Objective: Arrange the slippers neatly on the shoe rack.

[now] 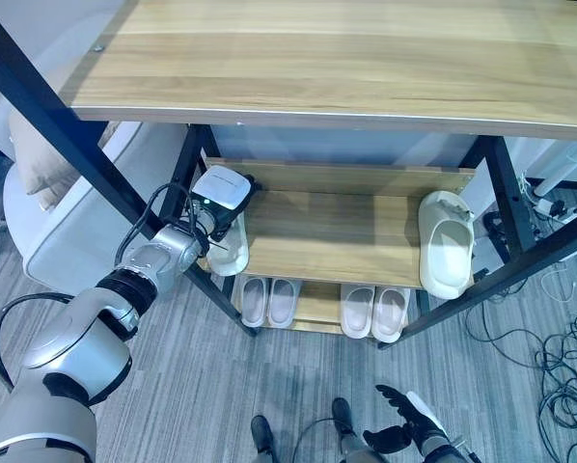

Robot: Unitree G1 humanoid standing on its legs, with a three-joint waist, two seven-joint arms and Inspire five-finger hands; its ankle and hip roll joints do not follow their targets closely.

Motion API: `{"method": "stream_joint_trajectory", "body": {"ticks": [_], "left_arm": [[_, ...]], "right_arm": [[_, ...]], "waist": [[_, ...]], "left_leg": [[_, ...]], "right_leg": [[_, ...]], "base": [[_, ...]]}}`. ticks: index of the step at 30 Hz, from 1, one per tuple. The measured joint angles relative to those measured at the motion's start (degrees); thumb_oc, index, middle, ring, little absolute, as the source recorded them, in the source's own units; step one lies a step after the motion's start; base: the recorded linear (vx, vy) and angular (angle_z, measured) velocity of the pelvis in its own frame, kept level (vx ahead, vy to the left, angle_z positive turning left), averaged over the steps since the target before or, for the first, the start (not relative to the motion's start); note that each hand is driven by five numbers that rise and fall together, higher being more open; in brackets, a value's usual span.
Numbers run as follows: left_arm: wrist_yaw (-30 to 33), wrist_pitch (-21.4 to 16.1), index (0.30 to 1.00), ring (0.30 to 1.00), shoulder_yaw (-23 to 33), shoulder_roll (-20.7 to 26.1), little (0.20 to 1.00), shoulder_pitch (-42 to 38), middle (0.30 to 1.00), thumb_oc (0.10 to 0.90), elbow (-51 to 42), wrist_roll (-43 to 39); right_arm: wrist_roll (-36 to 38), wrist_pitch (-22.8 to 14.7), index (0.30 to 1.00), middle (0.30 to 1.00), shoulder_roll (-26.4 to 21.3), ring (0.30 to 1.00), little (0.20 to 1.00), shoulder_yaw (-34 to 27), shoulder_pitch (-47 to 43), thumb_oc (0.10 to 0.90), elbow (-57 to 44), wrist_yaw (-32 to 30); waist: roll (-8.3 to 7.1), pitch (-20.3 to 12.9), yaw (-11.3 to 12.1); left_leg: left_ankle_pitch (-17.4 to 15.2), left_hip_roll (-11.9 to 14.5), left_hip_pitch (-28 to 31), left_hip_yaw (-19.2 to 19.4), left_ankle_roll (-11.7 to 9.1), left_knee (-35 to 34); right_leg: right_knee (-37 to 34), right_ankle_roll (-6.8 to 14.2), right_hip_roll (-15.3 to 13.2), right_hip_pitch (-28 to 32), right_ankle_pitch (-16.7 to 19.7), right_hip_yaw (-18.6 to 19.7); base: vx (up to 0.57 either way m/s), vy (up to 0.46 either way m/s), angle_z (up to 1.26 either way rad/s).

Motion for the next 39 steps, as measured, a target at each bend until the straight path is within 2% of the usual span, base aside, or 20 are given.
{"method": "stream_joint_trajectory", "body": {"ticks": [5, 7, 8, 9, 10, 11, 19, 29, 31, 32, 33, 35, 37, 39], "left_arm": [[1.8, 0.0, 0.900, 0.900, 0.1, -1.4, 0.900, -0.1, 0.900, 0.800, 4.4, 0.0], [1.8, 0.3, 0.618, 0.618, 0.0, -2.1, 0.618, -0.1, 0.618, 0.612, 5.2, 1.2], [1.8, 0.3, 0.554, 0.554, 0.0, -2.5, 0.554, -0.1, 0.554, 0.569, 6.1, 1.4], [1.8, 0.3, 0.364, 0.364, 0.0, -2.9, 0.364, -0.1, 0.364, 0.442, 6.2, 2.2], [1.7, 0.3, 0.364, 0.364, 0.0, -2.9, 0.364, -0.1, 0.364, 0.442, 6.2, 2.2], [1.5, 0.3, 0.300, 0.300, 0.0, -3.0, 0.300, -0.1, 0.300, 0.400, 6.7, 2.3], [1.7, 3.0, 0.300, 0.300, 0.2, -1.9, 0.300, -0.9, 0.300, 0.400, 4.3, 3.5], [4.3, 3.1, 0.300, 0.300, 0.2, -2.6, 0.300, -0.6, 0.300, 0.400, 3.5, 6.1], [4.8, 3.9, 0.300, 0.300, -0.3, -4.2, 0.300, -0.7, 0.300, 0.400, 2.9, 7.0], [4.7, 5.7, 0.300, 0.300, -1.1, -5.1, 0.300, -0.7, 0.300, 0.400, 0.8, 8.2], [4.9, 5.2, 0.300, 0.300, -1.9, -6.2, 0.300, -0.5, 0.300, 0.400, -3.5, 10.0], [5.5, 5.7, 0.300, 0.300, -2.1, -10.1, 0.300, 0.2, 0.300, 0.400, -8.8, 13.3], [5.7, 4.2, 0.300, 0.300, -2.7, -14.4, 0.300, 0.2, 0.300, 0.400, -13.7, 15.6], [5.8, 3.2, 0.300, 0.300, -3.2, -21.6, 0.300, 0.1, 0.300, 0.400, -14.8, 16.1]], "right_arm": [[0.0, 0.0, 0.900, 0.900, 0.0, 0.900, 0.900, 0.0, -0.3, 0.800, 0.4, -0.3], [0.0, -0.1, 0.900, 0.900, 0.0, 0.900, 0.900, 0.1, -0.1, 0.800, 0.8, -0.5], [0.0, -0.1, 0.900, 0.900, 0.0, 0.900, 0.900, 0.3, -0.1, 0.800, 1.3, -0.5], [0.0, -0.1, 0.900, 0.900, 0.0, 0.900, 0.900, 0.8, -0.2, 0.800, 2.2, -0.7], [0.0, -0.2, 0.900, 0.900, 0.0, 0.900, 0.900, 1.0, -0.2, 0.800, 2.4, -0.8], [0.0, -0.2, 0.900, 0.900, 0.0, 0.900, 0.900, 1.0, -0.3, 0.800, 2.4, -1.1], [0.0, -0.5, 0.900, 0.900, 0.0, 0.900, 0.900, 1.0, -0.4, 0.800, 2.3, -1.3], [0.0, -1.2, 0.900, 0.900, 0.0, 0.900, 0.900, 1.9, -1.2, 0.800, 2.6, -2.5], [0.0, -1.5, 0.900, 0.900, 0.1, 0.900, 0.900, 2.2, -1.5, 0.800, 3.8, -2.9], [0.0, -1.6, 0.900, 0.900, 0.1, 0.900, 0.900, 2.2, -1.6, 0.800, 4.5, -3.2], [0.0, -1.7, 0.900, 0.900, 0.0, 0.900, 0.900, 2.1, -2.0, 0.800, 4.6, -3.5], [0.1, -1.7, 0.900, 0.900, 0.0, 0.900, 0.900, 2.1, -2.8, 0.800, 4.6, -4.0], [0.3, -1.9, 0.900, 0.900, 0.0, 0.900, 0.900, 2.2, -4.1, 0.800, 4.4, -4.2], [0.3, -2.0, 0.900, 0.900, 0.0, 0.900, 0.900, 2.7, -5.4, 0.800, 4.3, -4.8]], "waist": [[-0.02, -0.4, -0.1], [-0.14, -0.7, -0.1], [-0.25, -1.3, -0.1], [-0.48, -2.3, -0.2], [-0.64, -2.5, -0.1], [-0.72, -2.6, -0.1], [-0.78, -2.5, -0.1], [-1.67, -1.6, 0.0], [-1.80, -1.2, 0.0], [-1.88, -0.6, 0.4], [-2.08, 0.3, 0.7], [-2.10, 1.6, 0.9], [-2.22, 3.0, 0.9], [-2.25, 3.6, 0.5]], "left_leg": [[0.0, 0.0, 0.1, 0.3, 0.0, 0.0], [0.0, 0.0, 0.0, 0.4, 0.0, 0.0], [0.0, 0.0, -0.4, 0.5, -0.1, 0.0], [0.0, 0.1, -1.1, 0.6, 0.0, 0.0], [0.0, 0.1, -1.3, 0.7, -0.1, 0.0], [0.0, 0.0, -1.4, 0.8, -0.1, 0.0], [0.3, 0.0, -2.8, 1.1, 0.1, 0.0], [0.3, -0.1, -2.5, 1.2, 0.1, 0.0], [0.3, -0.1, -2.2, 1.3, 0.1, 0.0], [0.3, -0.1, -1.8, 1.2, 0.1, 0.0], [0.3, -0.2, -1.6, 1.2, 0.1, 0.0], [0.3, -0.4, -1.4, 1.1, 0.1, 0.0], [0.3, -0.6, -1.2, 1.3, 0.1, 0.0], [0.3, -0.7, -0.9, 1.4, 0.1, 0.0]], "right_leg": [[0.0, 0.0, 0.0, -0.2, 0.1, 0.3], [0.0, 0.0, 0.0, -0.5, 0.1, 0.5], [0.0, 0.0, 0.0, -0.9, 0.1, 0.6], [0.0, 0.0, 0.0, -1.6, 0.3, 0.7], [0.0, 0.0, 0.1, -1.9, 0.4, 0.9], [0.0, 0.0, 0.0, -2.0, 0.5, 1.0], [0.0, 0.1, 0.0, -3.4, 0.8, 1.3], [-0.1, 0.2, -0.1, -3.2, 0.7, 1.3], [-0.1, 0.4, -0.2, -3.2, 0.6, 1.3], [-0.1, 0.6, -0.2, -2.7, 0.4, 1.2], [0.0, 0.4, -0.3, -2.5, 0.6, 1.2], [0.0, 0.5, -0.5, -2.0, 0.6, 1.0], [0.0, 0.6, -0.6, -2.0, 0.7, 1.3], [0.0, 0.6, -0.7, -1.8, 0.7, 1.6]], "base": [[0.00, -0.001, -0.02], [0.01, -0.008, -0.04], [0.00, -0.010, -0.04], [0.00, -0.008, -0.05], [0.00, -0.008, -0.06], [0.00, -0.004, -0.04], [0.00, -0.007, -0.02], [0.00, 0.000, 0.00], [0.00, -0.020, 0.02], [-0.04, -0.047, 0.04], [-0.02, -0.034, 0.06], [-0.02, -0.014, 0.02], [-0.01, -0.010, -0.03], [-0.02, -0.013, -0.07]]}}
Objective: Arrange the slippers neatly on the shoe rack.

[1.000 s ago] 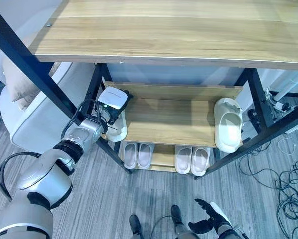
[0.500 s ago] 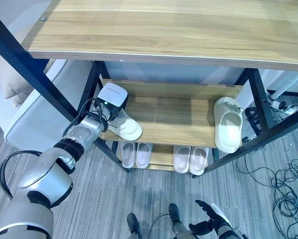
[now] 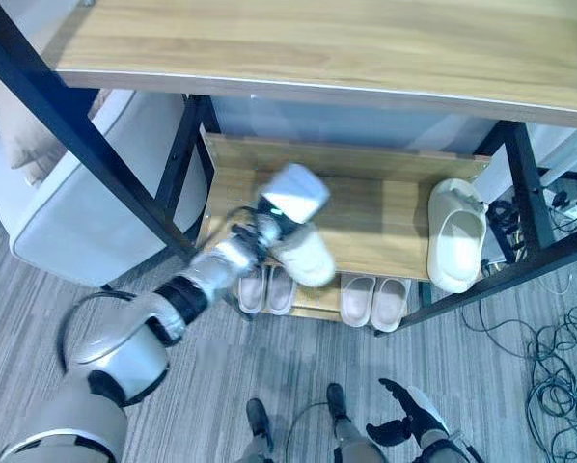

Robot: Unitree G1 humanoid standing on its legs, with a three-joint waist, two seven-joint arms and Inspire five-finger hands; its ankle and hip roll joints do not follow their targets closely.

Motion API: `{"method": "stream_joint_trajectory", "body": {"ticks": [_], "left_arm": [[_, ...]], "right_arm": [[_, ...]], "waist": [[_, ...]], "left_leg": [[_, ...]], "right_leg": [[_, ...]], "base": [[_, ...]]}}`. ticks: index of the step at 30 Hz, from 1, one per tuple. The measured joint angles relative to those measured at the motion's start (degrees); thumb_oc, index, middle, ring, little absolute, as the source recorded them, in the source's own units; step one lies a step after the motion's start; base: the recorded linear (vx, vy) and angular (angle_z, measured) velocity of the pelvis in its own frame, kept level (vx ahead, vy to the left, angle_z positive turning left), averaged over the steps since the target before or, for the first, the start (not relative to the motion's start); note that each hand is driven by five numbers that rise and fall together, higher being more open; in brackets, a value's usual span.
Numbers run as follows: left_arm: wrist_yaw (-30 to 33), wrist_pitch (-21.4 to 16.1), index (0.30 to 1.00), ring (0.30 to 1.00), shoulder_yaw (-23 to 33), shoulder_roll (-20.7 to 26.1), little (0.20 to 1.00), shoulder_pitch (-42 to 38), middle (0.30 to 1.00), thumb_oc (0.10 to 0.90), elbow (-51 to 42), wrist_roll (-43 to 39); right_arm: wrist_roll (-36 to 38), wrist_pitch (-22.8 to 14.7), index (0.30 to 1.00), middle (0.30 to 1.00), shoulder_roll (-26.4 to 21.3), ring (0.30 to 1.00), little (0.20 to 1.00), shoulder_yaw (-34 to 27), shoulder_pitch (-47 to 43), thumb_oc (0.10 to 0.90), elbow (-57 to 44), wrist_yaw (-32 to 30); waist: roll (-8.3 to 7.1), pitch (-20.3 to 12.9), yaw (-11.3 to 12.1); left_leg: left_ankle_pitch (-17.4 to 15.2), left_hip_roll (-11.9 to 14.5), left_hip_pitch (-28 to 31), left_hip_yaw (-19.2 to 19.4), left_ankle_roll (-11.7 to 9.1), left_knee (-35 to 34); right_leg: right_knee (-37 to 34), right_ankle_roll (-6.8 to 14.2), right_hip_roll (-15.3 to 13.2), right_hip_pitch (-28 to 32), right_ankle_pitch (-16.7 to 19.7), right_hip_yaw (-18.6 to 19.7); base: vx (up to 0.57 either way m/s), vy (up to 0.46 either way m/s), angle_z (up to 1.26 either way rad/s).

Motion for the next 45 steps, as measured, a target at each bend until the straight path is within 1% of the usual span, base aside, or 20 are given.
{"method": "stream_joint_trajectory", "body": {"ticks": [1, 2, 3, 5, 6, 7, 8, 9, 10, 11, 13, 16, 18, 19, 21, 25, 29, 33, 39, 45], "left_arm": [[0.0, -0.5, 0.300, 0.300, -0.5, -4.7, 0.300, -0.1, 0.300, 0.400, 0.1, 0.1], [0.0, -0.5, 0.300, 0.300, -0.5, -6.9, 0.300, -0.1, 0.300, 0.400, 0.3, 0.1], [0.0, -0.6, 0.300, 0.300, -0.8, -11.7, 0.300, -0.1, 0.300, 0.400, 0.5, 0.0], [0.1, -1.6, 0.300, 0.300, -0.9, -15.6, 0.300, -0.6, 0.300, 0.400, 0.0, 0.1], [0.2, -2.8, 0.300, 0.300, -2.3, -13.6, 0.300, -1.8, 0.300, 0.400, -2.3, 0.1], [0.3, -3.9, 0.300, 0.300, -2.7, -10.2, 0.300, -3.0, 0.300, 0.400, -4.5, 0.1], [0.4, -3.9, 0.300, 0.300, -2.4, -9.5, 0.300, -3.1, 0.300, 0.400, -4.6, 0.1], [0.7, -3.3, 0.300, 0.300, -2.5, -9.2, 0.300, -3.8, 0.300, 0.400, -2.7, -0.3], [0.2, -4.2, 0.300, 0.300, -1.1, -10.3, 0.300, -3.5, 0.300, 0.400, -0.4, 0.0], [0.9, -3.1, 0.300, 0.300, -0.8, -9.6, 0.300, -2.6, 0.300, 0.400, -3.6, -0.3], [2.4, -4.4, 0.300, 0.300, -0.4, -5.4, 0.300, -2.5, 0.300, 0.400, -7.2, -0.3], [3.5, -4.2, 0.300, 0.300, 1.2, -6.0, 0.300, -2.7, 0.300, 0.400, -4.3, -0.4], [6.6, -4.0, 0.300, 0.300, 1.7, -6.1, 0.300, -2.7, 0.300, 0.400, -1.5, -0.5], [7.2, -4.4, 0.300, 0.300, 1.6, -5.1, 0.300, -2.8, 0.300, 0.400, -1.7, -0.4], [6.8, -4.3, 0.300, 0.300, 1.6, -0.2, 0.300, -2.4, 0.300, 0.400, -4.6, -0.5], [5.8, -3.4, 0.300, 0.300, 4.1, 7.4, 0.300, 0.1, 0.300, 0.400, -9.0, -0.6], [5.6, -4.1, 0.300, 0.300, 4.7, 10.0, 0.300, 2.9, 0.300, 0.400, -13.0, -1.6], [5.4, -6.2, 0.300, 0.300, 4.4, 10.0, 0.300, 4.4, 0.300, 0.400, -14.1, -1.5], [5.7, -6.3, 0.300, 0.300, 3.2, 9.3, 0.300, 4.0, 0.300, 0.400, -14.2, -1.0], [7.0, -5.6, 0.300, 0.300, -1.2, 8.1, 0.300, 2.6, 0.300, 0.400, -7.3, 2.0]], "right_arm": [[0.1, 0.0, 0.900, 0.900, 0.0, 0.900, 0.900, 1.0, -1.4, 0.800, -0.2, -0.4], [0.3, -0.1, 0.900, 0.900, -0.1, 0.900, 0.900, 1.2, -2.0, 0.800, -0.2, -0.6], [0.6, -0.2, 0.900, 0.900, -0.1, 0.900, 0.900, 1.6, -3.3, 0.800, -0.3, -0.7], [1.1, -0.5, 0.900, 0.900, -0.5, 0.900, 0.900, 1.6, -4.8, 0.800, -0.7, -0.8], [1.1, -0.9, 0.900, 0.900, -0.5, 0.900, 0.900, 1.6, -5.3, 0.800, -0.7, -1.1], [1.1, -0.2, 0.900, 0.900, -0.5, 0.900, 0.900, 1.5, -5.9, 0.800, 0.0, -1.6], [1.1, 0.0, 0.900, 0.900, -0.8, 0.900, 0.900, 1.4, -5.7, 0.800, 0.0, -1.7], [1.5, 0.2, 0.900, 0.900, 0.7, 0.900, 0.900, 2.5, -10.8, 0.800, 8.1, -2.6], [1.9, 3.2, 0.900, 0.900, 2.2, 0.900, 0.900, 4.7, -15.0, 0.800, 14.7, -2.7], [1.9, 3.5, 0.900, 0.900, -0.5, 0.900, 0.900, 2.8, -13.6, 0.800, 10.9, -3.4], [2.2, 1.5, 0.900, 0.900, -1.5, 0.900, 0.900, 1.0, -12.5, 0.800, 6.4, -3.5], [2.5, 2.1, 0.900, 0.900, -2.1, 0.900, 0.900, 1.1, -10.5, 0.800, 3.3, -4.0], [2.6, 1.4, 0.900, 0.900, -2.5, 0.900, 0.900, 1.3, -8.9, 0.800, 2.4, -4.3], [2.6, 1.4, 0.900, 0.900, -2.6, 0.900, 0.900, 1.3, -8.3, 0.800, 2.5, -4.3], [3.0, 1.4, 0.900, 0.900, -2.0, 0.900, 0.900, 0.7, -6.5, 0.800, 2.8, -4.9], [3.6, 1.4, 0.900, 0.900, -1.2, 0.900, 0.900, 0.3, -4.5, 0.800, 3.4, -5.2], [3.7, 1.0, 0.900, 0.900, 0.2, 0.900, 0.900, -1.1, -4.7, 0.800, 4.8, -5.3], [3.8, 0.8, 0.900, 0.900, 1.0, 0.900, 0.900, -1.1, -5.4, 0.800, 4.8, -5.2], [3.8, 0.7, 0.900, 0.900, 1.0, 0.900, 0.900, -0.5, -5.6, 0.800, 5.1, -5.2], [3.8, 0.1, 0.900, 0.900, 1.4, 0.900, 0.900, 0.2, -6.3, 0.800, 6.9, -5.4]], "waist": [[-0.01, 0.5, -0.9], [0.14, 0.7, -1.4], [0.38, 1.7, -2.4], [1.48, 3.2, -2.7], [1.86, 3.5, -3.3], [3.24, 3.7, -3.7], [3.83, 3.8, -3.6], [4.48, 4.3, -1.9], [4.40, 4.4, -1.1], [7.24, 4.5, 0.3], [8.42, 4.3, 0.6], [8.26, 4.3, -0.9], [7.75, 4.4, -1.9], [7.61, 4.3, -2.2], [7.48, 4.3, -2.4], [7.49, 4.3, -1.7], [7.32, 4.2, -0.4], [6.33, 3.7, -0.5], [5.27, 3.2, -1.0], [4.61, 2.1, -2.0]], "left_leg": [[0.0, 0.0, 0.3, 0.0, 0.0, 0.0], [0.0, 0.0, 0.4, 0.0, 0.0, 0.0], [0.0, 0.0, 0.9, 0.1, 0.0, 0.0], [-0.1, 0.2, 1.5, 0.1, 0.1, 0.0], [-0.2, 0.3, 1.7, 0.4, 0.2, 0.0], [-0.2, 0.6, 1.9, 0.4, 0.1, -0.1], [-0.2, 0.7, 2.0, 0.4, 0.1, -0.1], [-0.2, 1.1, 3.0, -0.7, 0.1, 0.0], [-0.6, 1.4, 3.5, -0.5, -0.6, -0.1], [-0.8, 1.4, 2.3, -1.6, -1.0, -0.2], [-0.7, 1.5, 1.3, -1.5, -1.1, -0.1], [-0.4, 1.4, 1.3, -1.5, -0.8, 0.0], [-0.4, 1.2, 1.3, -1.4, -0.7, 0.0], [-0.5, 1.2, 1.4, -1.4, -0.7, 0.0], [-0.5, 1.3, 1.8, -1.4, -0.7, 0.0], [-0.4, 1.6, 2.0, -1.7, -0.8, 0.0], [-0.2, 1.6, 2.4, -2.5, -1.0, 0.0], [-0.2, 1.5, 2.7, -2.5, -1.0, 0.0], [-0.2, 1.6, 2.8, -2.4, -1.0, 0.0], [-0.1, 1.6, 1.1, -1.6, -1.0, 0.0]], "right_leg": [[0.0, 0.0, 0.0, 0.2, 0.0, 0.2], [0.0, 0.0, 0.0, 0.3, 0.0, 0.2], [0.0, 0.1, 0.0, 0.7, 0.0, 0.3], [0.0, 0.1, 0.1, 1.0, 0.0, 0.8], [0.0, 0.1, 0.3, 1.0, 0.2, 1.4], [0.0, 0.0, 0.6, 1.2, 0.2, 1.5], [0.0, 0.0, 0.6, 1.3, 0.2, 1.5], [0.0, 0.8, 0.5, 2.1, -0.3, -0.1], [-0.1, 0.8, 0.5, 1.7, 0.1, -0.9], [-0.4, 0.2, 0.4, 1.5, 0.1, -2.1], [0.0, 0.2, 0.6, 0.1, 0.2, -2.0], [0.0, -0.3, 0.6, 0.2, 0.8, -2.2], [0.0, -0.5, 0.6, 0.2, 0.9, -2.1], [0.0, -0.5, 0.6, 0.2, 0.9, -2.1], [0.0, -0.5, 0.5, 0.5, 0.9, -2.1], [0.0, -0.6, 0.6, 0.9, 0.9, -2.6], [0.0, -0.6, 0.6, 1.8, 1.0, -3.2], [0.0, -0.6, 0.6, 2.1, 1.0, -3.2], [0.0, -0.7, 0.6, 2.0, 1.1, -3.1], [0.0, -0.9, 0.6, -0.3, 1.4, -2.2]], "base": [[-0.02, -0.022, -0.08], [-0.03, -0.026, -0.08], [-0.01, -0.021, -0.06], [0.00, -0.032, -0.16], [-0.01, -0.030, -0.21], [0.04, -0.036, -0.14], [0.04, -0.024, -0.11], [0.05, -0.024, -0.29], [0.00, 0.000, 0.00], [-0.02, -0.017, 0.11], [-0.03, -0.030, 0.04], [0.00, -0.022, -0.04], [0.00, -0.020, -0.01], [0.01, -0.033, -0.03], [0.01, -0.039, -0.04], [0.00, -0.021, 0.04], [0.01, -0.023, 0.10], [0.00, -0.004, 0.01], [0.00, 0.000, 0.00], [0.02, 0.019, -0.07]]}}
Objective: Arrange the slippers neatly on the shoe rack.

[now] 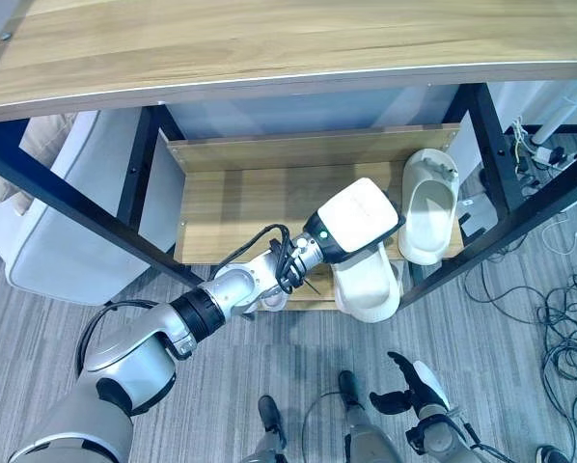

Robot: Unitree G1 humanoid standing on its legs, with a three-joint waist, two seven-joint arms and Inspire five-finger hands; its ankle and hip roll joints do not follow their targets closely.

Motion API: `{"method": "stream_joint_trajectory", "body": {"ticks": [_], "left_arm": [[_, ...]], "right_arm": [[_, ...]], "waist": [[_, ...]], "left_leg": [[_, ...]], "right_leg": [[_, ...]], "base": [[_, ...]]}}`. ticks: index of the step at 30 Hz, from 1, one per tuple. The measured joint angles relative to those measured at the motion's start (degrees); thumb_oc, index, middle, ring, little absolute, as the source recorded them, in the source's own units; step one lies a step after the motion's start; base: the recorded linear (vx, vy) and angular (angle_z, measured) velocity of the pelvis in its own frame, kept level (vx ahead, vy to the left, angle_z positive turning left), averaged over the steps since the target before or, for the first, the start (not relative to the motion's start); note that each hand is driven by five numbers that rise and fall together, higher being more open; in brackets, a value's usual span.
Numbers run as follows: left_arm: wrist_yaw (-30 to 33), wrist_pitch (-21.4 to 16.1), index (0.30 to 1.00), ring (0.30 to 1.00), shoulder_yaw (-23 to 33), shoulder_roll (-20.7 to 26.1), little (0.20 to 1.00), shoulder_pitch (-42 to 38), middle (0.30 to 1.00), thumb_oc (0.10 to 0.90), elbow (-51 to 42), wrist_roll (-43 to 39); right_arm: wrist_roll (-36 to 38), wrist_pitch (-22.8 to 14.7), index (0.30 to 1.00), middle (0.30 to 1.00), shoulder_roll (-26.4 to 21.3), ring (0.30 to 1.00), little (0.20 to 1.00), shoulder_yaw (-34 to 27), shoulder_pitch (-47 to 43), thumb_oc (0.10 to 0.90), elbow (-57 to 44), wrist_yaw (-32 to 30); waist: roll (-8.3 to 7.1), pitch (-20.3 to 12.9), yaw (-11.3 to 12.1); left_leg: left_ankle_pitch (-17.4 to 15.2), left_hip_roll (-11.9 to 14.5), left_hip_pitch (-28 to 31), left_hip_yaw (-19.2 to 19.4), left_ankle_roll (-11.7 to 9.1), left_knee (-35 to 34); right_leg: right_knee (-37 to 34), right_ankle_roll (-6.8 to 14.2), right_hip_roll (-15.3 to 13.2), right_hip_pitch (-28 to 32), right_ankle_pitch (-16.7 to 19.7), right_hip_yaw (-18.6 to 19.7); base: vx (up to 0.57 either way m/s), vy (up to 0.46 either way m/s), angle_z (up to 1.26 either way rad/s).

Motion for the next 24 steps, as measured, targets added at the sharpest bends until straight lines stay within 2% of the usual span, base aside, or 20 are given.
{"method": "stream_joint_trajectory", "body": {"ticks": [2, 8, 10, 18, 24], "left_arm": [[1.3, 1.1, 0.300, 0.300, -2.3, -0.4, 0.300, -2.3, 0.300, 0.400, 1.8, 1.7], [1.9, 2.8, 0.300, 0.300, -2.8, 1.3, 0.300, -4.2, 0.300, 0.400, 2.1, 2.5], [2.7, 3.3, 0.300, 0.300, -4.5, 0.8, 0.300, -5.5, 0.300, 0.400, 4.1, 3.6], [3.5, 3.8, 0.300, 0.300, -4.6, -0.1, 0.300, -7.9, 0.300, 0.400, 5.6, 4.3], [4.8, 5.6, 0.300, 0.300, -6.3, -1.5, 0.300, -11.7, 0.300, 0.400, 8.2, 4.3]], "right_arm": [[0.1, -0.2, 0.900, 0.900, 0.0, 0.900, 0.900, 0.5, -0.1, 0.800, -0.2, -0.9], [0.2, -0.8, 0.900, 0.900, 0.1, 0.900, 0.900, 0.6, -0.3, 0.800, -0.3, -2.6], [0.2, -0.9, 0.900, 0.900, 0.3, 0.900, 0.900, 0.7, -0.6, 0.800, -0.3, -3.5], [0.6, -1.7, 0.900, 0.900, 0.6, 0.900, 0.900, 0.9, -1.9, 0.800, -0.2, -3.9], [1.6, -2.2, 0.900, 0.900, 0.7, 0.900, 0.900, 1.9, -2.0, 0.800, -0.1, -4.4]], "waist": [[0.05, 0.0, 0.0], [0.51, -0.4, -0.1], [0.53, -0.4, -0.1], [0.87, -0.6, -0.1], [0.90, -0.6, -0.2]], "left_leg": [[0.0, -0.1, -0.6, 0.4, 0.0, 0.0], [0.0, -0.2, -1.6, 1.6, 0.0, 0.0], [0.0, -0.2, -1.8, 1.7, 0.0, 0.0], [0.2, -0.4, -4.3, 1.7, 0.2, 0.0], [0.3, -0.6, -5.9, 2.4, 0.4, 0.0]], "right_leg": [[0.0, 0.1, 0.0, -0.8, 0.2, 0.6], [0.0, 0.1, -0.1, -2.6, 0.6, 2.0], [0.0, 0.1, 0.0, -2.8, 0.6, 2.2], [0.0, 0.1, -0.1, -5.5, 1.2, 2.4], [0.0, 0.2, -0.3, -7.5, 1.5, 3.0]], "base": [[0.05, 0.018, -0.11], [0.03, 0.015, -0.12], [0.03, 0.010, -0.05], [0.01, 0.013, 0.00], [0.03, 0.049, -0.04]]}}
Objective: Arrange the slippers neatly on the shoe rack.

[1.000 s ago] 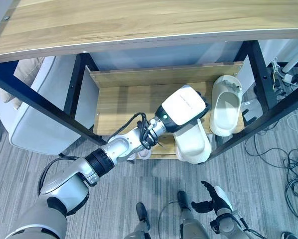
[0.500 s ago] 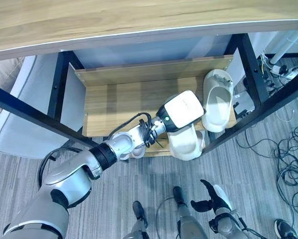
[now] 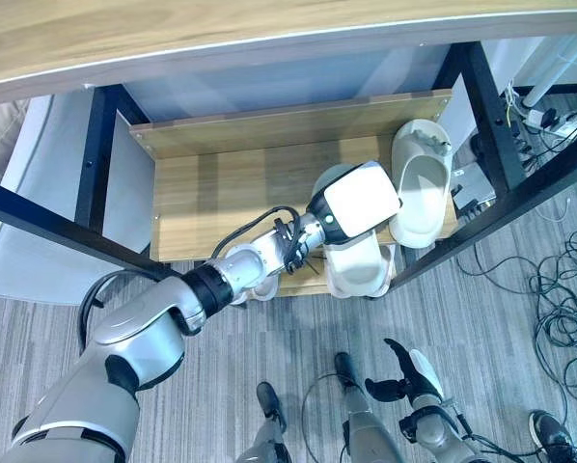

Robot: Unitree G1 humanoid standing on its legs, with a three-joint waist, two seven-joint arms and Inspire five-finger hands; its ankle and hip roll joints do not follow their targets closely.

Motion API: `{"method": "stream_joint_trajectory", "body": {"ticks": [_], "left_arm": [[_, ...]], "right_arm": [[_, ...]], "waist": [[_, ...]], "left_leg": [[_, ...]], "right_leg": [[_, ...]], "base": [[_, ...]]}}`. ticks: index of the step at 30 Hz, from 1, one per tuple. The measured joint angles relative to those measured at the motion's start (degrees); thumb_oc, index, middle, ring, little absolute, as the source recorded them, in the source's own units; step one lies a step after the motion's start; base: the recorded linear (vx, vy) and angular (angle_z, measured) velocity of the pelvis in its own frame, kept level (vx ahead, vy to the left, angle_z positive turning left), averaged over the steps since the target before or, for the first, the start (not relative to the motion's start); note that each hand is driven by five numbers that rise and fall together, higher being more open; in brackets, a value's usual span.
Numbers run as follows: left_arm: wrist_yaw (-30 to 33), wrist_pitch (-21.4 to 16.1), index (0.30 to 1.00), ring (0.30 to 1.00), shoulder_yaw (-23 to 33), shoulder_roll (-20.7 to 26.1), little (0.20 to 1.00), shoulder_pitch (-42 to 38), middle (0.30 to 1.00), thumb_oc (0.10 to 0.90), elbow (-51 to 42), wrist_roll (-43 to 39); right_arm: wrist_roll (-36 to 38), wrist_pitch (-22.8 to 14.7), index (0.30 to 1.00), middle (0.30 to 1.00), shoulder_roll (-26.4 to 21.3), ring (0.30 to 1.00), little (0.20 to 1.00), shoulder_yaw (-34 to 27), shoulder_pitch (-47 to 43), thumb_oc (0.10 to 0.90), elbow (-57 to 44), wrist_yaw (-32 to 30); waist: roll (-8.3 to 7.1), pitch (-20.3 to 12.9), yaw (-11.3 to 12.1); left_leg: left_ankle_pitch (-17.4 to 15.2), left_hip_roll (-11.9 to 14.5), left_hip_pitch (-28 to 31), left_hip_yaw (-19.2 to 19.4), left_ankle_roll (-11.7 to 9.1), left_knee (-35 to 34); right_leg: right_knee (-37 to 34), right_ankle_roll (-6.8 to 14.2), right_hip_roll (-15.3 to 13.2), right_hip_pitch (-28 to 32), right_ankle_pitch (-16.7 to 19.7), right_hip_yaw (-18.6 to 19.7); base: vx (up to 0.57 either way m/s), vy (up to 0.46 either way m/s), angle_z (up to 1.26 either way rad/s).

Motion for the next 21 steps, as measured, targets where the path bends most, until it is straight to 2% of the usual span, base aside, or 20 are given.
{"method": "stream_joint_trajectory", "body": {"ticks": [11, 13, 21], "left_arm": [[0.0, 0.0, 0.300, 0.300, -4.0, -1.7, 0.300, -5.3, 0.300, 0.400, 5.4, -0.2], [-0.2, -0.1, 0.900, 0.900, -5.0, -2.1, 0.900, -7.0, 0.900, 0.800, 6.8, -0.6], [-1.0, 0.0, 0.900, 0.900, -5.0, -4.1, 0.900, -10.5, 0.900, 0.800, 11.7, -2.5]], "right_arm": [[1.1, -0.3, 0.900, 0.900, 0.0, 0.900, 0.900, -0.1, -0.2, 0.800, 0.2, 0.0], [1.3, -0.6, 0.900, 0.900, 0.0, 0.900, 0.900, -0.1, -0.4, 0.800, 0.2, 0.0], [3.2, -1.2, 0.900, 0.900, -0.3, 0.900, 0.900, -0.3, -1.1, 0.800, -0.1, 0.4]], "waist": [[0.01, 0.0, -1.0], [0.01, 0.0, -1.5], [0.02, 0.0, -1.6]], "left_leg": [[0.0, -0.7, -0.3, 0.6, 0.0, 0.0], [-0.1, -0.9, -0.7, 0.6, 0.1, 0.0], [-0.1, -0.8, -1.5, 0.9, 0.1, 0.0]], "right_leg": [[0.0, 0.3, -0.6, -0.6, 0.0, 0.6], [0.0, 0.5, -0.7, -1.0, 0.1, 0.7], [0.0, 0.7, -0.7, -2.0, 0.4, 1.0]], "base": [[0.01, 0.041, -0.02], [0.00, 0.000, 0.00], [0.00, 0.005, -0.01]]}}
